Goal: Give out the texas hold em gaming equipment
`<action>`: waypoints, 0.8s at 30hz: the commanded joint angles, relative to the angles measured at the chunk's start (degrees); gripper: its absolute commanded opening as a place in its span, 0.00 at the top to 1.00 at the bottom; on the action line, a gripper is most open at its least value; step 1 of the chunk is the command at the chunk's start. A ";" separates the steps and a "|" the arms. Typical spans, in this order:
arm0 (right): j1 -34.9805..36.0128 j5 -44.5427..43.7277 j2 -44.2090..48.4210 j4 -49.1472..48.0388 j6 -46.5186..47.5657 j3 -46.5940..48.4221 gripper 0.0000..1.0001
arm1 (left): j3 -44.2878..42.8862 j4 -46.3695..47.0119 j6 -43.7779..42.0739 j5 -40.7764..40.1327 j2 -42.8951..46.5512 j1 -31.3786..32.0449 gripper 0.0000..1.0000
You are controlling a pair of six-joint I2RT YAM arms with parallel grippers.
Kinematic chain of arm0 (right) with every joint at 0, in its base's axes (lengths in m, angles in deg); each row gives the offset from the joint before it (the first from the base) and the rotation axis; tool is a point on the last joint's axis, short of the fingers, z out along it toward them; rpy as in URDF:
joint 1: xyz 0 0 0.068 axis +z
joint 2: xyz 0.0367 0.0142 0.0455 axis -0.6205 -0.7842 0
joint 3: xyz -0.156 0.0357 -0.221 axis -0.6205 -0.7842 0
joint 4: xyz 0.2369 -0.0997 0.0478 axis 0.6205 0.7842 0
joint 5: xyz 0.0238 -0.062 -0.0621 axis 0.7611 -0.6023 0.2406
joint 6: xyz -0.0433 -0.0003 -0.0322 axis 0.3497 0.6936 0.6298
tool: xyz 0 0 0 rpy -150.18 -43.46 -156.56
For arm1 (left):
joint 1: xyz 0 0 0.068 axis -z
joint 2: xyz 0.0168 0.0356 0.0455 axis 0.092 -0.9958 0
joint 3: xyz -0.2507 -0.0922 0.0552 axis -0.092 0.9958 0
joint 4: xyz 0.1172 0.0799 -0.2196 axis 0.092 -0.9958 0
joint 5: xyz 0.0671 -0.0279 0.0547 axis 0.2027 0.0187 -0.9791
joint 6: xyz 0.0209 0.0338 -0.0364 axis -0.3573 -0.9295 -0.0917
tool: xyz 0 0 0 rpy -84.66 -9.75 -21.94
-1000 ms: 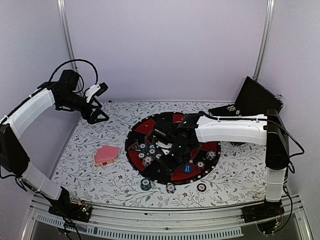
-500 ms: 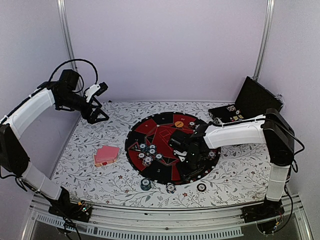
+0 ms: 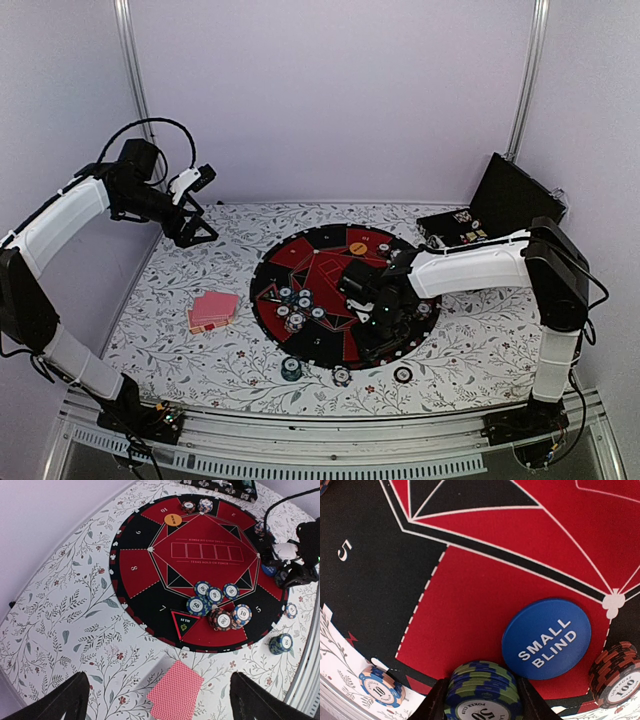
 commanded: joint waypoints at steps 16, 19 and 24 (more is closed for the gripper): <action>1.36 -2.39 3.84 10.47 0.50 18.10 0.42 | -1.05 -0.52 -0.08 0.09 1.28 -0.12 0.00; 3.86 -0.38 1.91 10.94 1.39 23.35 0.39 | -1.18 -0.57 0.04 -0.09 1.11 -0.10 0.00; 7.79 2.31 -4.59 11.61 2.59 31.60 0.25 | -1.23 -0.63 0.01 -0.15 1.09 -0.10 0.00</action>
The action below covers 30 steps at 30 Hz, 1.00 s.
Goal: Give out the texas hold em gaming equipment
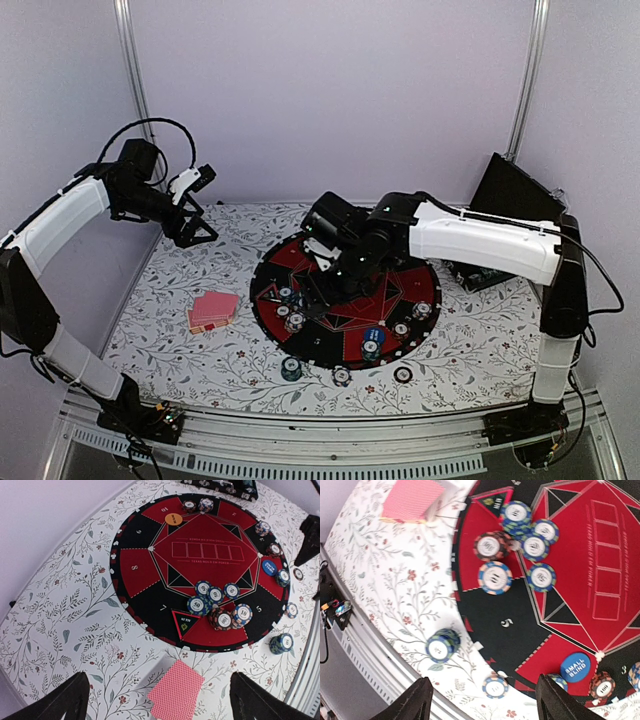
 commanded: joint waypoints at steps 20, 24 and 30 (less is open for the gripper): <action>7.80 7.31 -22.89 2.47 6.73 16.03 0.17 | -1.91 -0.65 0.18 -0.05 1.19 -0.12 0.00; 8.06 6.10 -23.89 3.45 6.93 16.54 0.17 | -1.84 -0.73 0.18 -0.02 1.12 -0.10 0.00; 8.85 5.82 -25.01 4.05 7.44 17.03 0.22 | -1.52 -0.74 -0.06 -0.16 1.05 -0.13 0.00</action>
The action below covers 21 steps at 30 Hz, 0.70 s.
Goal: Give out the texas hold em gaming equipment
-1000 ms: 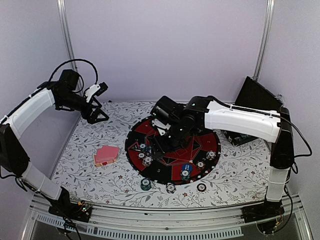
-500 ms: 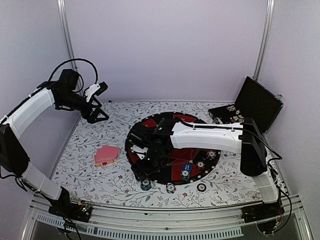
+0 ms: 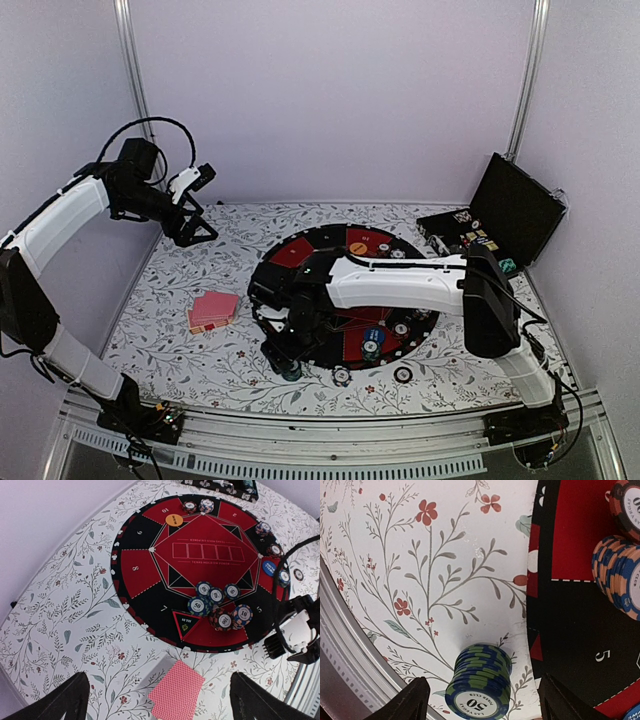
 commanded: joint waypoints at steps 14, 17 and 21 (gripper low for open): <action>1.69 -3.17 -3.40 2.15 1.14 2.76 0.41 | 0.39 -1.04 -1.18 -1.70 1.10 -0.10 0.00; 1.66 -3.43 -3.08 2.16 1.07 2.76 0.44 | 1.13 -1.05 -1.49 -2.20 1.27 -0.10 0.00; 1.65 -4.03 -2.33 2.62 1.06 2.75 0.50 | 1.35 -1.13 -1.60 -2.62 1.28 -0.11 0.00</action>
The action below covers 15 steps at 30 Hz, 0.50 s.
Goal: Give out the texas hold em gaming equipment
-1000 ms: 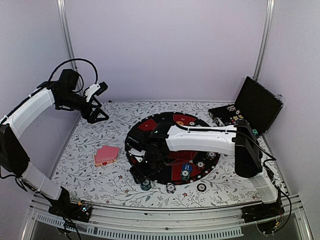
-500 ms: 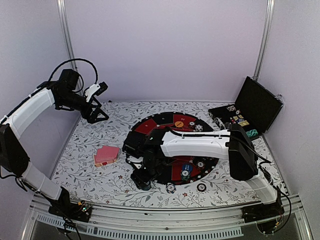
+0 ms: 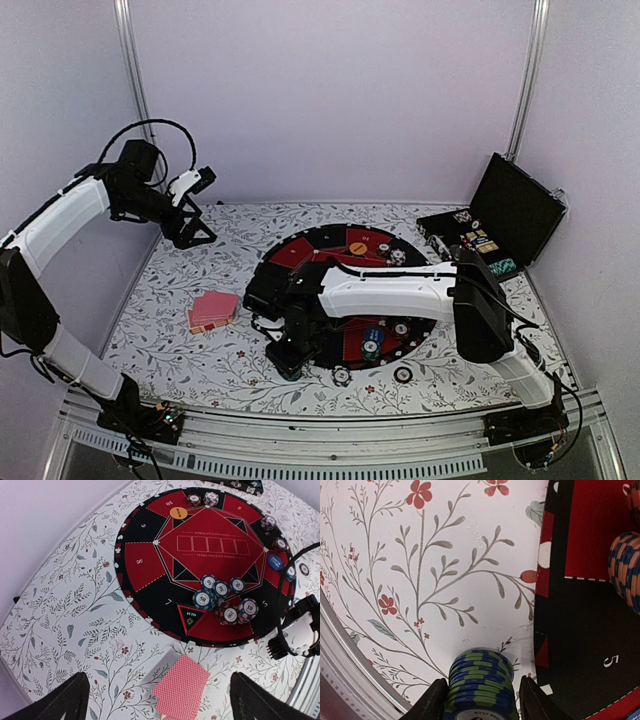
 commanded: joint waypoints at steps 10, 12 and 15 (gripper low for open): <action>0.23 -2.30 2.33 2.39 -0.45 1.36 0.60 | 2.24 -0.91 -1.54 -1.30 1.46 -0.08 0.00; 0.15 -2.42 2.98 2.63 -0.57 1.35 0.62 | 2.79 -0.95 -1.86 -1.50 1.33 -0.08 0.00; 0.23 -2.18 3.97 2.78 -0.67 1.35 0.65 | 3.18 -0.91 -1.99 -1.75 1.20 -0.09 0.00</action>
